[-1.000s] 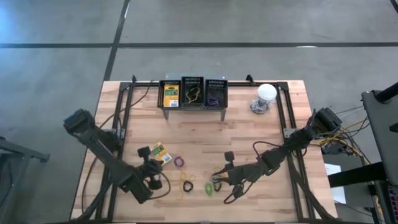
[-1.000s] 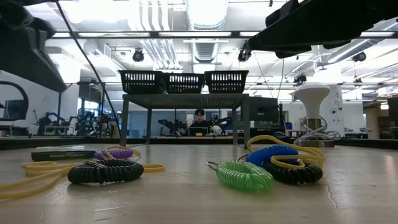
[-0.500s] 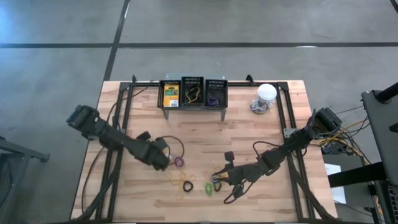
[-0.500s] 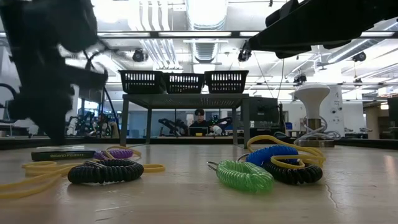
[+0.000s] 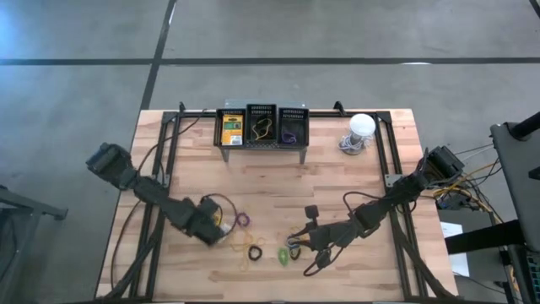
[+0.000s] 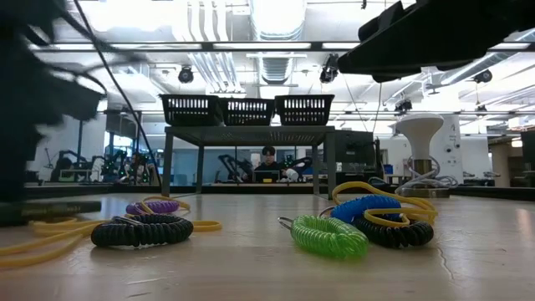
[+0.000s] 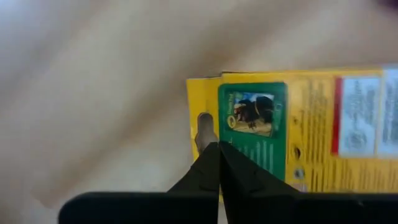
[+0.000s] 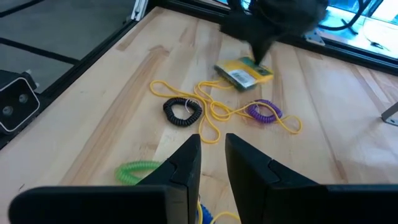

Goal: Pick & Place Office Desk Supplies
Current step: Put the yellow crayon box into the left black basket

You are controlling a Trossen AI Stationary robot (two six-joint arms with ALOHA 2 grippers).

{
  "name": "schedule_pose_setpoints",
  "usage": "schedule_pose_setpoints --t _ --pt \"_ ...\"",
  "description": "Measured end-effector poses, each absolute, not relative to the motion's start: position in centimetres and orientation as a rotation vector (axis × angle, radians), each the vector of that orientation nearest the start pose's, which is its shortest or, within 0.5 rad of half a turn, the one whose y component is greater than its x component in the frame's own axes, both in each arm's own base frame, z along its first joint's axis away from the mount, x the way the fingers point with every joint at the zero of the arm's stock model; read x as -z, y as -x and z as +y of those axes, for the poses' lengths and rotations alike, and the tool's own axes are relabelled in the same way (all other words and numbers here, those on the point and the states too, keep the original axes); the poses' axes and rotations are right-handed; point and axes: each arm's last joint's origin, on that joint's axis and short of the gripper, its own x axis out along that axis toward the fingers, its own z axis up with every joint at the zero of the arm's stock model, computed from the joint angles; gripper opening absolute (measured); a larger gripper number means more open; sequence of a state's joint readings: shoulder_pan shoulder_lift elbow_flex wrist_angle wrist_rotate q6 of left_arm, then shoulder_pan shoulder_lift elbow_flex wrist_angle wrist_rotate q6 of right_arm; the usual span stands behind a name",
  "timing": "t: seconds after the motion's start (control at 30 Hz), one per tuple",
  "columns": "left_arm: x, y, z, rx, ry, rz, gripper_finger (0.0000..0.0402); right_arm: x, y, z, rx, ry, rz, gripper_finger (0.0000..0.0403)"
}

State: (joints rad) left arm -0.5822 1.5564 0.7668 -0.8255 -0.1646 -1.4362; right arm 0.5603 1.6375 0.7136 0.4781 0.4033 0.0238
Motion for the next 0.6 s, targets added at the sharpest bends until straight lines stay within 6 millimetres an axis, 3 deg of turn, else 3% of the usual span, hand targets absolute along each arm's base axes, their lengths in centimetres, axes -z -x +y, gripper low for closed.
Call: schedule_pose_setpoints --t 0.17,0.3,0.47,0.6 --pt "-16.3 -18.5 -14.7 -0.680 0.594 1.213 0.0004 -16.7 -27.7 15.8 -0.139 0.153 0.396 0.0078" --pt "-17.7 -17.8 -17.3 -0.474 0.393 1.080 0.0004 -16.7 -27.8 15.6 -0.134 0.150 0.396 0.0079" --pt "-16.9 -17.6 -20.1 -0.170 0.015 0.892 0.0006 -16.6 -27.8 15.5 -0.130 0.149 0.398 0.0071" --pt "-16.3 -18.1 -20.3 -0.157 -0.001 0.865 0.0047 -16.6 -27.8 15.4 -0.129 0.149 0.398 0.0068"
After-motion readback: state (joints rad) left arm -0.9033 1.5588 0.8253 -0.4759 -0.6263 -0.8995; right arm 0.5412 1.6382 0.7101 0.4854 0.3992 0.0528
